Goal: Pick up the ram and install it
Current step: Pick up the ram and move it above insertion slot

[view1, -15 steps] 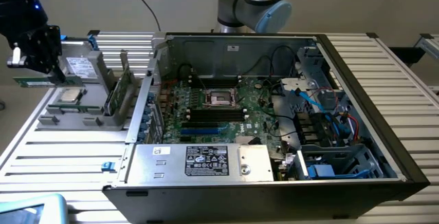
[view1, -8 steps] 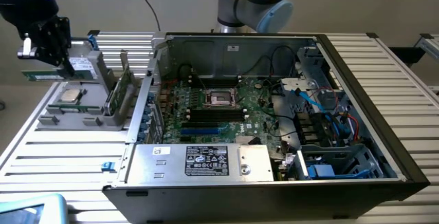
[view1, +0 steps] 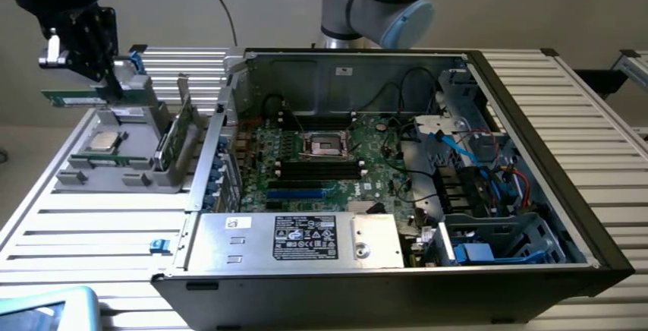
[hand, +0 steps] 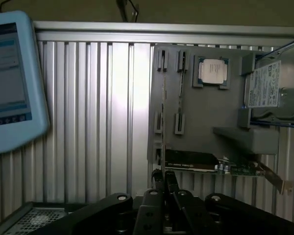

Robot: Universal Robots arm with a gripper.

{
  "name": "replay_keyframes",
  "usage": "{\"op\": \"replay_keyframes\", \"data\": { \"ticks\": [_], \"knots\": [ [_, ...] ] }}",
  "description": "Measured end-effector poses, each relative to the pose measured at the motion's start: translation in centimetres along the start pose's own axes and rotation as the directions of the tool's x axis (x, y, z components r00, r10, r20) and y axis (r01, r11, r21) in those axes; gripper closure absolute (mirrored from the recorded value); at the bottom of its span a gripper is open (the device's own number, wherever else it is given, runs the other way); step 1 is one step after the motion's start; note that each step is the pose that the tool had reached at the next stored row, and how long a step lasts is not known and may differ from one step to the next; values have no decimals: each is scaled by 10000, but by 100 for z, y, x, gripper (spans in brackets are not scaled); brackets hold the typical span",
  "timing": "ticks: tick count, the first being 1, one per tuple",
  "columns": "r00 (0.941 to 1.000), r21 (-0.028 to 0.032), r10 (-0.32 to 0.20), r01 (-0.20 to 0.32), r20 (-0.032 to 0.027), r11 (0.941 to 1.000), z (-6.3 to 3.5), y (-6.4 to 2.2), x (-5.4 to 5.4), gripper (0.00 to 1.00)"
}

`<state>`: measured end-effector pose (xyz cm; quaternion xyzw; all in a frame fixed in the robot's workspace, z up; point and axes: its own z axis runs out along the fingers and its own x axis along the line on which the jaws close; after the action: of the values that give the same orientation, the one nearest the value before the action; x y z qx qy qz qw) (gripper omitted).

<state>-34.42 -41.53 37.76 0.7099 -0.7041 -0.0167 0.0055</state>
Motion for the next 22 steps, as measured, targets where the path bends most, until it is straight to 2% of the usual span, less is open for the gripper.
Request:
{"op": "replay_keyframes", "data": {
  "ticks": [5, 11, 17, 22],
  "knots": [
    [10000, 0, 0, 0, 5, 10000, -144, -174, 2, 86],
    [10000, -3, 1, -1, 4, 10000, -263, -424, 3, 86],
    [10000, -15, 0, 0, 6, 10000, -340, -694, 4, 86],
    [10000, -26, 0, 0, 5, 10000, -356, -921, 6, 86]
  ]
}}
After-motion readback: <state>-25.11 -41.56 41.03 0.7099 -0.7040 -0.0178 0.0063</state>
